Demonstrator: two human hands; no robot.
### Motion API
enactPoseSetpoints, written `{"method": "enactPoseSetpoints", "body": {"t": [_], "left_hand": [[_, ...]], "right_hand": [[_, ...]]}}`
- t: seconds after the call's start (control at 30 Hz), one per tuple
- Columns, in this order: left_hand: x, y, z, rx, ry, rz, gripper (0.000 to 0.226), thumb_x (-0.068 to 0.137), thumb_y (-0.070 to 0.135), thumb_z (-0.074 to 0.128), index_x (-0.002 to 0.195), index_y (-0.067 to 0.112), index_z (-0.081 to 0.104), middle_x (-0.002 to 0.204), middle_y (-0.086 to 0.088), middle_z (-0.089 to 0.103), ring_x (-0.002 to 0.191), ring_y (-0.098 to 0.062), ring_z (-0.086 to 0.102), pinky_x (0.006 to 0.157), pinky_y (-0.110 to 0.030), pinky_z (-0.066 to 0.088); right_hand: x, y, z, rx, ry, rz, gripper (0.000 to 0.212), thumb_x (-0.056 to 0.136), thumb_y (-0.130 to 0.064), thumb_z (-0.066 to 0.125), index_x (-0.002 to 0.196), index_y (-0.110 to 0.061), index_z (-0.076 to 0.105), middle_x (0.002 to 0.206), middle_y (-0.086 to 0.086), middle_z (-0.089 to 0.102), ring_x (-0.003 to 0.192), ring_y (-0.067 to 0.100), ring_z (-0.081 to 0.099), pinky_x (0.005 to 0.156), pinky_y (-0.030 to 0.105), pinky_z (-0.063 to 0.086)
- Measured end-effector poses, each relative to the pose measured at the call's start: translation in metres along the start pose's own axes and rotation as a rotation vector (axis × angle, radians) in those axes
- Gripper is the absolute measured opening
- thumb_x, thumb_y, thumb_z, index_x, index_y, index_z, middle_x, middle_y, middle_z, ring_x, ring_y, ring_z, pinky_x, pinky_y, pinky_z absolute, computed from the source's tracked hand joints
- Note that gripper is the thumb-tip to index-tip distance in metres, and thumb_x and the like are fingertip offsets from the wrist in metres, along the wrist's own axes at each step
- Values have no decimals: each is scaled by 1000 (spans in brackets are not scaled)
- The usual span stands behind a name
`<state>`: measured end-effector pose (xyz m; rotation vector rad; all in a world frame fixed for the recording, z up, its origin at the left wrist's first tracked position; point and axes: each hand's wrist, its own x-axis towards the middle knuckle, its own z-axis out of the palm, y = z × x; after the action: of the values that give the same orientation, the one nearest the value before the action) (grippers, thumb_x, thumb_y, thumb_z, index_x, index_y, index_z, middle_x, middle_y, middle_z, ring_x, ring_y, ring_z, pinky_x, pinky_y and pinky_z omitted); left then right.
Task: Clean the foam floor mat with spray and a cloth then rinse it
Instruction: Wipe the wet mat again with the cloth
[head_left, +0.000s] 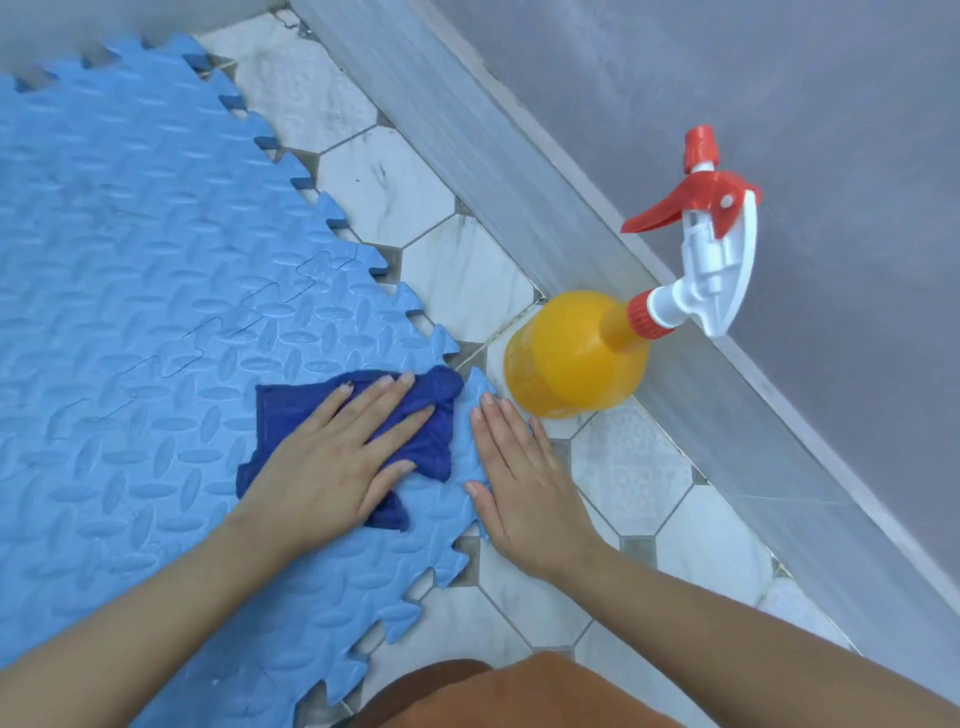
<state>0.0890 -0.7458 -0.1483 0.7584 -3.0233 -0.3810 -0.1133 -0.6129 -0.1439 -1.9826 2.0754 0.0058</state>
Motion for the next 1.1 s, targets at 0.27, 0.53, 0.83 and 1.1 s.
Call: {"method": "enactPoseSetpoints", "body": {"t": [0.27, 0.53, 0.83, 1.1], "left_hand": [[123, -94, -29, -104, 125, -495, 56, 102, 40, 22, 152, 13, 20, 160, -12, 11, 147, -27, 8, 118, -42, 6], [-65, -28, -8, -1, -51, 154, 51, 99, 46, 32, 140, 20, 47, 153, -5, 33, 137, -24, 38, 110, -39, 27], [-16, -201, -32, -73, 241, -587, 59, 101, 45, 25, 146, 9, 34, 154, -17, 27, 135, -41, 35, 113, -47, 21], [-19, -98, -24, -114, 170, -483, 53, 99, 43, 28, 138, 14, 49, 154, -7, 31, 139, -30, 36, 108, -47, 33]], "right_hand": [[3, -4, -1, -105, -1, -21, 62, 102, -37, 24, 153, -1, 21, 161, 19, 16, 151, 29, 11, 120, 48, 18], [9, -15, 0, -43, 70, -22, 63, 95, -26, 36, 149, 5, 25, 158, 24, 21, 149, 33, 16, 120, 45, 14], [84, -35, -7, 28, 88, -108, 59, 102, -37, 35, 155, -14, 24, 164, 4, 11, 152, 17, 1, 122, 41, 8], [89, -37, -12, -2, 62, -66, 61, 101, -43, 33, 156, -22, 18, 165, -3, 7, 152, 13, 1, 118, 60, 7]]}}
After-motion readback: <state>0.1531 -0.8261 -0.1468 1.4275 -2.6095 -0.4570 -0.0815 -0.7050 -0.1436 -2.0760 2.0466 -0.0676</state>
